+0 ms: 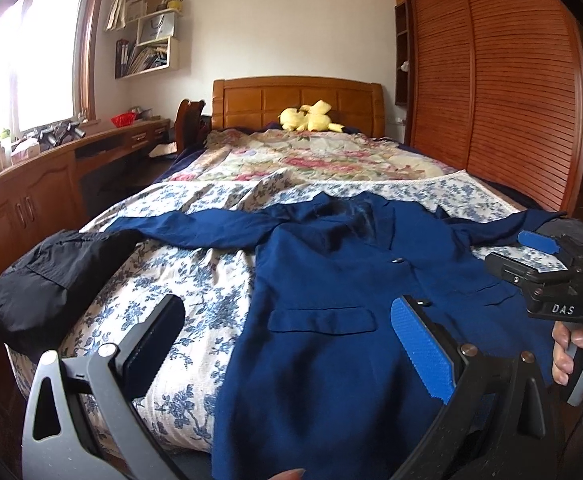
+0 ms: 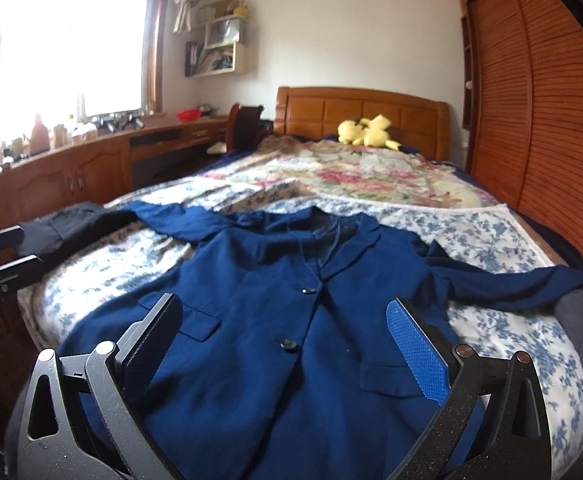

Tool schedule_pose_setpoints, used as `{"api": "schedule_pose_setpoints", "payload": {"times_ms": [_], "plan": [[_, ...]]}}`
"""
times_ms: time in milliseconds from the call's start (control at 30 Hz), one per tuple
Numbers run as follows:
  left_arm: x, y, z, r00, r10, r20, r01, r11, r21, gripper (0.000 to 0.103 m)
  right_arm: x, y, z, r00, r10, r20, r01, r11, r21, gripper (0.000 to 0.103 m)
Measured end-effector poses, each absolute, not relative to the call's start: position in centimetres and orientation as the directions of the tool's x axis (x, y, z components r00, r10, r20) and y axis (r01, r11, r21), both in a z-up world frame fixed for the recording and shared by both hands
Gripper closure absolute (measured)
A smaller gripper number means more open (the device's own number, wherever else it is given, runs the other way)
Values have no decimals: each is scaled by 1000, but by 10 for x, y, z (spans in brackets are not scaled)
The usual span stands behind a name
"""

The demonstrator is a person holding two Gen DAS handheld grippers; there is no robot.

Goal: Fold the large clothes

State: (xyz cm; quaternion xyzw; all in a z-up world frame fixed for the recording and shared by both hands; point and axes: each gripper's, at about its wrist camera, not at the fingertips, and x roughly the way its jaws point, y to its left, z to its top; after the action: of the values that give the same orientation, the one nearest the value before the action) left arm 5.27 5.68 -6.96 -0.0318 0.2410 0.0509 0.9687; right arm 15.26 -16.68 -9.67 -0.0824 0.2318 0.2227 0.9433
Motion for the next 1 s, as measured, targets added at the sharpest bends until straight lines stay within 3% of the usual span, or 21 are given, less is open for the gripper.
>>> {"api": "schedule_pose_setpoints", "payload": {"times_ms": [500,1000], "plan": [[99,110,-113,830,140,-540,-188,981,-34,0,253,-109,-144,705,401,-585,-504,863,-16,0],[163,165,-137,765,221,-604,-251,967,35,0,325,-32,-181,642,485,-595,-578,815,41,0]]}}
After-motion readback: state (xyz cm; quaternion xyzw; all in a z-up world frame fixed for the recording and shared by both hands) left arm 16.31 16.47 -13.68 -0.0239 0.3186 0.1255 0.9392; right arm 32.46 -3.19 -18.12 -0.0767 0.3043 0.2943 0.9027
